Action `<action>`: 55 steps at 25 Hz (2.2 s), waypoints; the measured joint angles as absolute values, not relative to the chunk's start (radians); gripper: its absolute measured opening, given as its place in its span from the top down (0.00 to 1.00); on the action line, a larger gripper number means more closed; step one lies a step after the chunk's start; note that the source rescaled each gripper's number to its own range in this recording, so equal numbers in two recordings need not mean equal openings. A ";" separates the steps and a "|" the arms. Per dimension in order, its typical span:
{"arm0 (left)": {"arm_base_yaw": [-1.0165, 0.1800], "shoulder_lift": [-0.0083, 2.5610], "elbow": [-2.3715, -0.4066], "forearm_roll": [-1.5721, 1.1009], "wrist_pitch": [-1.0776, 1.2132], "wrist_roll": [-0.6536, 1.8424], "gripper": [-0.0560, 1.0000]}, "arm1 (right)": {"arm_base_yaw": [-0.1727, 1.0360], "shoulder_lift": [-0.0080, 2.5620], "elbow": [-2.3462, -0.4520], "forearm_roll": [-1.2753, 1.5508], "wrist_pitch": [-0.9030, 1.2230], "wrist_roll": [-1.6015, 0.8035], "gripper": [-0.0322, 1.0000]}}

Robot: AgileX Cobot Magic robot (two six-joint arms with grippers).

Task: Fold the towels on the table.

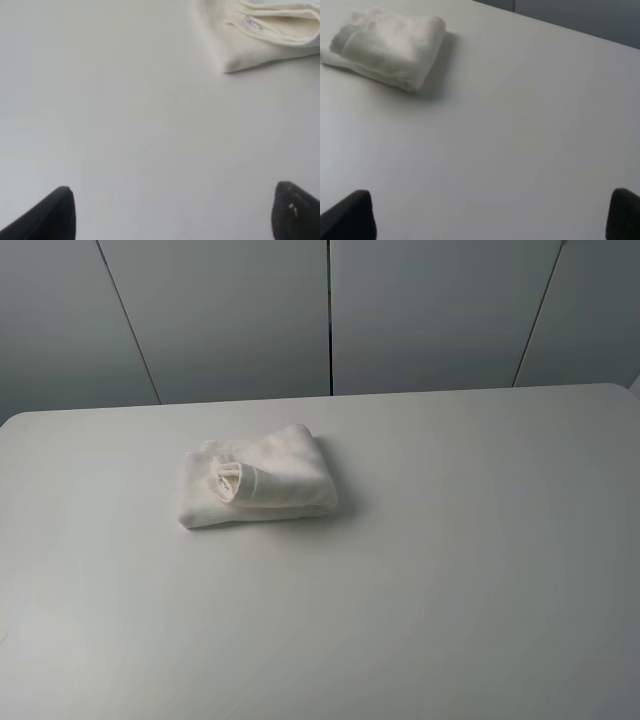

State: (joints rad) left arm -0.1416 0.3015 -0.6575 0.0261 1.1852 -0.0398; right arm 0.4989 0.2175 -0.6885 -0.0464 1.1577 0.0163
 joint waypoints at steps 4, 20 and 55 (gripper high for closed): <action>-0.142 0.206 -0.628 0.013 1.190 -0.042 0.00 | 0.499 0.104 -0.629 0.000 1.161 -0.038 0.00; -0.142 0.002 -0.545 -0.020 1.137 -0.025 0.00 | 0.499 0.002 -0.513 0.072 1.105 -0.094 0.00; -0.035 0.000 -0.512 0.000 1.089 -0.019 0.00 | 0.027 0.000 -0.513 0.071 1.098 -0.064 0.00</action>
State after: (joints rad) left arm -0.0347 0.0000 -0.5123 0.0000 1.0885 -0.0189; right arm 0.0271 -0.0004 -0.5132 0.0711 1.0983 -0.0645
